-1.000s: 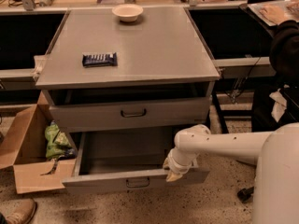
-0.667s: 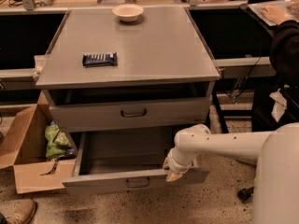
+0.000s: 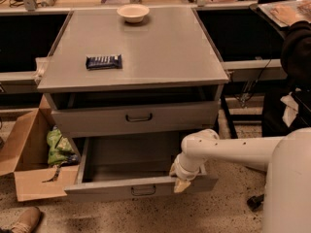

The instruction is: Open middle drawer

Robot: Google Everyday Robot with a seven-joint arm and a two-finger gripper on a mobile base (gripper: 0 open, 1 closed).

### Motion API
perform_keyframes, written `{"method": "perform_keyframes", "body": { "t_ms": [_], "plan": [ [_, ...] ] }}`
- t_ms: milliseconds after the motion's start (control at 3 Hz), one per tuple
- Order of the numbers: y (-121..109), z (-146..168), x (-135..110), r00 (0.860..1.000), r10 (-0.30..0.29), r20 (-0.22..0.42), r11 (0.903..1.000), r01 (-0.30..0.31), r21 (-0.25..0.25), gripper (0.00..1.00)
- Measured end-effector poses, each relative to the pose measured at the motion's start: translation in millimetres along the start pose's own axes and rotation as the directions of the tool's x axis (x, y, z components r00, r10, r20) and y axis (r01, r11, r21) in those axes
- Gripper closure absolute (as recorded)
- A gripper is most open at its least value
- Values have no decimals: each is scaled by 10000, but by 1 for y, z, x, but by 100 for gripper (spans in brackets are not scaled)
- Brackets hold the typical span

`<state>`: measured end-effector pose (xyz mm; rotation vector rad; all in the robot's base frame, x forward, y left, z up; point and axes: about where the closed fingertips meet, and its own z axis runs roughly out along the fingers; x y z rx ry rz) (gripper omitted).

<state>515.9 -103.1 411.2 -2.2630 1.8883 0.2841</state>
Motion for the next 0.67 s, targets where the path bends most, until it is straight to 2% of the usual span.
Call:
{"method": "perform_keyframes", "body": {
  "t_ms": [333, 667],
  "plan": [
    [0, 0, 0, 10000, 0, 0, 10000, 0, 0, 0],
    [0, 0, 0, 10000, 0, 0, 10000, 0, -1, 0]
  ]
}}
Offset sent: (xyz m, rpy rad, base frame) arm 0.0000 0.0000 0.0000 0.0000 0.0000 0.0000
